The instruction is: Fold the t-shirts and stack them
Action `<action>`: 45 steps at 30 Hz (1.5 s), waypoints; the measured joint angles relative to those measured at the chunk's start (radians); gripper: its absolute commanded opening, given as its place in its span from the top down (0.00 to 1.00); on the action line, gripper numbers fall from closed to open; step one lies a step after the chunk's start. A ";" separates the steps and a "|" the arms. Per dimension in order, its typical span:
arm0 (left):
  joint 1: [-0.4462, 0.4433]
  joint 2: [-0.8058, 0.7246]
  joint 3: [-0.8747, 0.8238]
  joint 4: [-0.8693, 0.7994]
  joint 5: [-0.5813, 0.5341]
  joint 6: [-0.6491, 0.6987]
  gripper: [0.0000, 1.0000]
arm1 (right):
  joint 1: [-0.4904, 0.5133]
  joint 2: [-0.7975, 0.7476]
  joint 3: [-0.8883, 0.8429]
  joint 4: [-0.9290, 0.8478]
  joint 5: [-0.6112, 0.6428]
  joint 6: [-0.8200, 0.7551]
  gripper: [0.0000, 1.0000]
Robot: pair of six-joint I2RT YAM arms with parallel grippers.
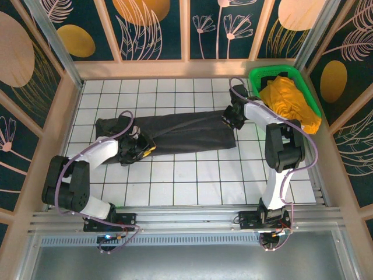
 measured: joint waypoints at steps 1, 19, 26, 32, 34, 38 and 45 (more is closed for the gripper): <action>0.000 -0.002 0.004 -0.006 0.006 0.000 0.66 | 0.002 0.000 -0.003 0.002 -0.001 0.000 0.79; 0.000 0.018 0.200 -0.192 -0.214 -0.004 0.46 | 0.070 -0.010 -0.010 0.150 -0.185 -0.043 0.70; -0.009 0.070 0.183 -0.179 -0.221 0.022 0.50 | 0.120 -0.053 -0.013 0.240 -0.323 -0.068 0.70; -0.042 0.156 0.187 -0.174 -0.261 0.083 0.55 | 0.116 -0.057 -0.021 0.251 -0.343 -0.071 0.70; -0.056 0.180 0.188 -0.177 -0.281 0.102 0.59 | 0.116 -0.057 -0.021 0.252 -0.345 -0.071 0.70; -0.086 0.208 0.193 -0.181 -0.314 0.129 0.79 | 0.116 -0.057 -0.021 0.255 -0.345 -0.070 0.70; -0.111 0.210 0.210 -0.182 -0.328 0.121 1.00 | 0.116 -0.057 -0.023 0.255 -0.344 -0.067 0.71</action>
